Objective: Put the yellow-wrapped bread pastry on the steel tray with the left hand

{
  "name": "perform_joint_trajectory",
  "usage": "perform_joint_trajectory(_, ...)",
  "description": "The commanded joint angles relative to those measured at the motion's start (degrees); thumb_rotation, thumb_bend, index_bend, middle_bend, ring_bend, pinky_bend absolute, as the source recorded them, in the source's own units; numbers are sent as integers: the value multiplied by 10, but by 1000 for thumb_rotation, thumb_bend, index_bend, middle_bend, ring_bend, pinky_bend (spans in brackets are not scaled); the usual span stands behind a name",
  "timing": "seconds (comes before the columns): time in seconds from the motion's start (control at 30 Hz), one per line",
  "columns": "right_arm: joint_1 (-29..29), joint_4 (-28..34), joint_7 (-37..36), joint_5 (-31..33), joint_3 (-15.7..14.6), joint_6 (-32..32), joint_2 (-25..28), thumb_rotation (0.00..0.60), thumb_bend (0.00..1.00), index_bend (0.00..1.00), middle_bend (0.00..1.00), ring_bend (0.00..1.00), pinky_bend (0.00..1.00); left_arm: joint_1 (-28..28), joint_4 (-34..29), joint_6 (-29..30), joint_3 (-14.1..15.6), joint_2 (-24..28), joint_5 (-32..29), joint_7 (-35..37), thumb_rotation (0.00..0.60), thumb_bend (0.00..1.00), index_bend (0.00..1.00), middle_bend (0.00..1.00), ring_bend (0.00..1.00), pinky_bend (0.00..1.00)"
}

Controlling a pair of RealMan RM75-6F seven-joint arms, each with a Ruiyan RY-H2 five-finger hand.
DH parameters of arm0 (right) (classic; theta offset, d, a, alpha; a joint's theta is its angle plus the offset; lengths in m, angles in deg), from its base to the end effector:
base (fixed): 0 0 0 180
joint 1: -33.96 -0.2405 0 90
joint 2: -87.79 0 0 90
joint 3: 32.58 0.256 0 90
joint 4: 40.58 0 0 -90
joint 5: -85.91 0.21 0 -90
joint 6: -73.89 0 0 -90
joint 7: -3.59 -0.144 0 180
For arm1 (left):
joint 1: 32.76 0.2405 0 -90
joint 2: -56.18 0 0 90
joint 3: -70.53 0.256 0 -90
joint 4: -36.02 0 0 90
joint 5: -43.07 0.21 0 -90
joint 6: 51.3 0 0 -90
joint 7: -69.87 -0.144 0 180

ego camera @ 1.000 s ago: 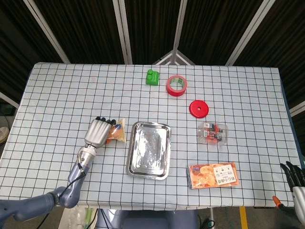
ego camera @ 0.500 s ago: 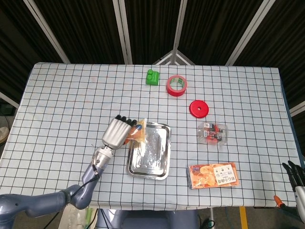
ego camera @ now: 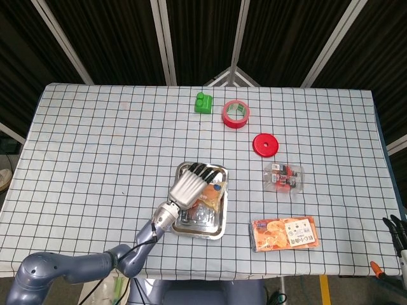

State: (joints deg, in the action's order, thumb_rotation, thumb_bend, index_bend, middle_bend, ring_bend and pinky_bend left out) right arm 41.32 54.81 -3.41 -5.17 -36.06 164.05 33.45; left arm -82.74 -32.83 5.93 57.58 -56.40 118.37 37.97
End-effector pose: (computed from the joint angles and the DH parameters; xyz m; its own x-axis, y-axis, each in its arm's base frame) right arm -0.3304 -0.0895 0.2006 0.3832 -0.1088 0.9172 -0.9121 0.1118 0.3944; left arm -0.0436 0.3192 -0.1161 0.5554 0.0330 0.8309 0.6612 -0.6234 -0.4173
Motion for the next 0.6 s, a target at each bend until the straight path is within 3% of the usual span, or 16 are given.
perform_joint_trajectory(0.03, 2, 2, 7, -8, -3, 4, -2, 600, 298, 0, 0, 0, 0, 25, -85, 24, 25, 61, 26, 31, 600, 76, 0, 0, 0, 58)
perform_joint_trajectory(0.13, 7, 4, 14, -21, -7, 17, -3, 600, 297, 0, 0, 0, 0, 56, -173, 55, 49, 129, 41, 11, 600, 72, 0, 0, 0, 52)
perform_joint_trajectory(0.23, 15, 2, 17, -38, -11, 35, -5, 600, 298, 0, 0, 0, 0, 121, -310, 119, 104, 236, 62, -24, 600, 73, 0, 0, 0, 52)
perform_joint_trajectory(0.3, 17, 1, 18, -45, -14, 40, -6, 600, 297, 0, 0, 0, 0, 161, -344, 174, 141, 277, 91, -64, 600, 70, 0, 0, 0, 52)
perform_joint_trajectory(0.47, 22, -1, 17, -64, -21, 51, -7, 600, 297, 0, 0, 0, 0, 310, -344, 349, 261, 342, 170, -144, 600, 61, 0, 0, 0, 33)
perform_joint_trajectory(0.6, 29, -4, 15, -78, -27, 65, -8, 600, 297, 0, 0, 0, 0, 408, -271, 452, 305, 341, 199, -64, 600, 56, 0, 0, 0, 16)
